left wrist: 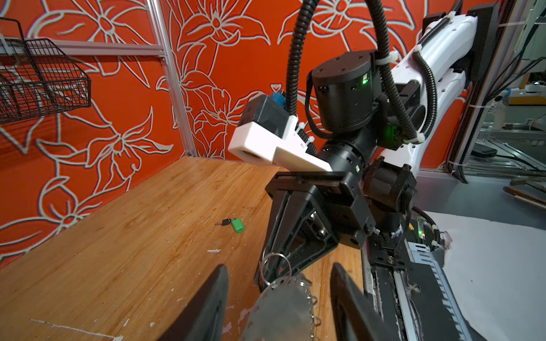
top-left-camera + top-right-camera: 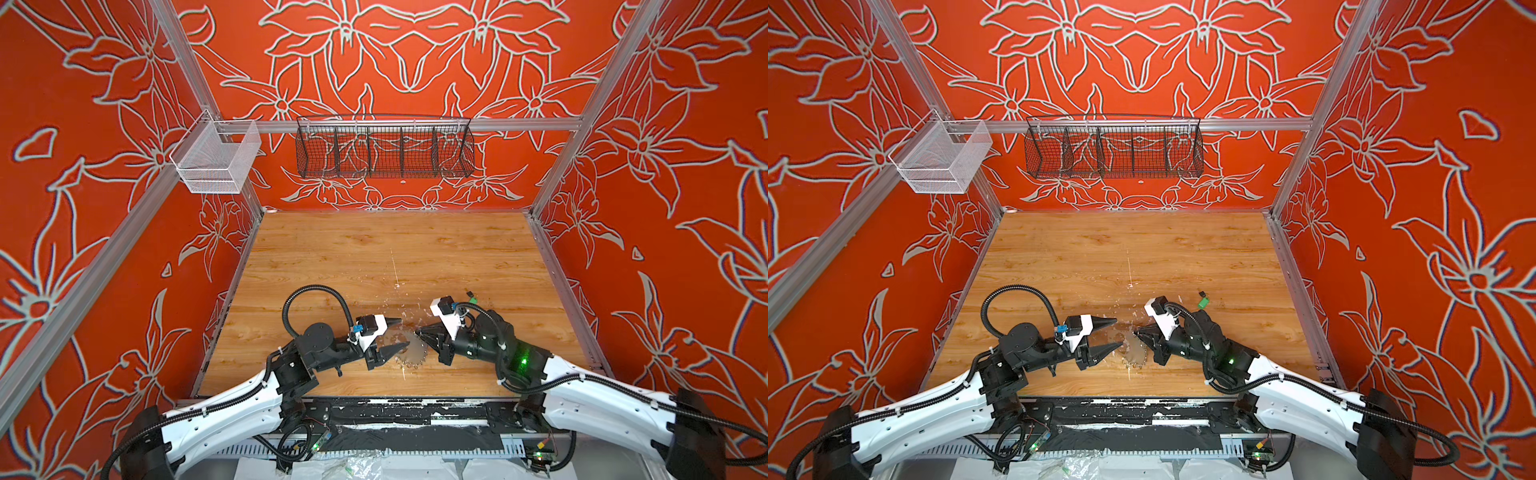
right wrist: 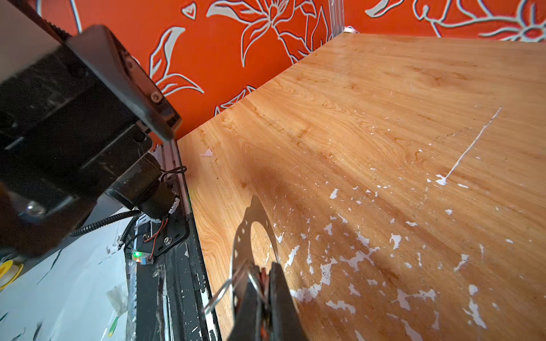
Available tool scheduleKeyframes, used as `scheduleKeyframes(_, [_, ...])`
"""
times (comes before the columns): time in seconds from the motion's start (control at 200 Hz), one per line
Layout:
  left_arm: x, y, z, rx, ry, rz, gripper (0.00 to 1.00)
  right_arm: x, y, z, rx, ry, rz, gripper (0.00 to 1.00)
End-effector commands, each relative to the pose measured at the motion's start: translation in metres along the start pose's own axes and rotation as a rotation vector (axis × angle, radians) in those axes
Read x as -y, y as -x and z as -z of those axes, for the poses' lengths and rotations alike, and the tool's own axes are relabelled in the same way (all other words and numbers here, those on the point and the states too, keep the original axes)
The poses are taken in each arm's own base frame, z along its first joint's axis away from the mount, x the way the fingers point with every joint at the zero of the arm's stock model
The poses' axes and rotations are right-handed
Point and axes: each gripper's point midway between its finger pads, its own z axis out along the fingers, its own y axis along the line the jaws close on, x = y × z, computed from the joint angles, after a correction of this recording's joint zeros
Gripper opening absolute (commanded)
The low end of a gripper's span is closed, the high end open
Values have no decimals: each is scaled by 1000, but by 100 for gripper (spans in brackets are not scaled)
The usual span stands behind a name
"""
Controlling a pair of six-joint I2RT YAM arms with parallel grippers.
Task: Attach keys to a key ring
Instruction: Insert the key into the keyring.
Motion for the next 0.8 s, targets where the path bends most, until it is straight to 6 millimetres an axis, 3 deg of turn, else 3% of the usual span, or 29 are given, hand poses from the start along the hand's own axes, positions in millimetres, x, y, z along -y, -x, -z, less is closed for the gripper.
scheduleKeyframes(0.0, [-3, 6, -2, 5, 15, -18, 55, 8, 10, 6, -7, -74, -54, 0])
scheduleKeyframes(0.38, [-20, -8, -21, -124, 76, 22, 51, 45, 35, 28, -156, -434, -156, 0])
scheduleKeyframes(0.5, [-30, -9, -19, -110, 139, 45, 61, 58, 36, 36, -150, -538, -217, 0])
scheduleKeyframes(0.681, [-43, -15, -18, -118, 217, 63, 64, 45, 61, 33, -236, -536, -178, 0])
scheduleKeyframes(0.741, [-46, -15, -18, -118, 231, 74, 64, 51, 67, 31, -264, -578, -143, 0])
scheduleKeyframes(0.796, [-48, -15, -18, -118, 243, 88, 72, 60, 69, 30, -279, -636, -109, 0])
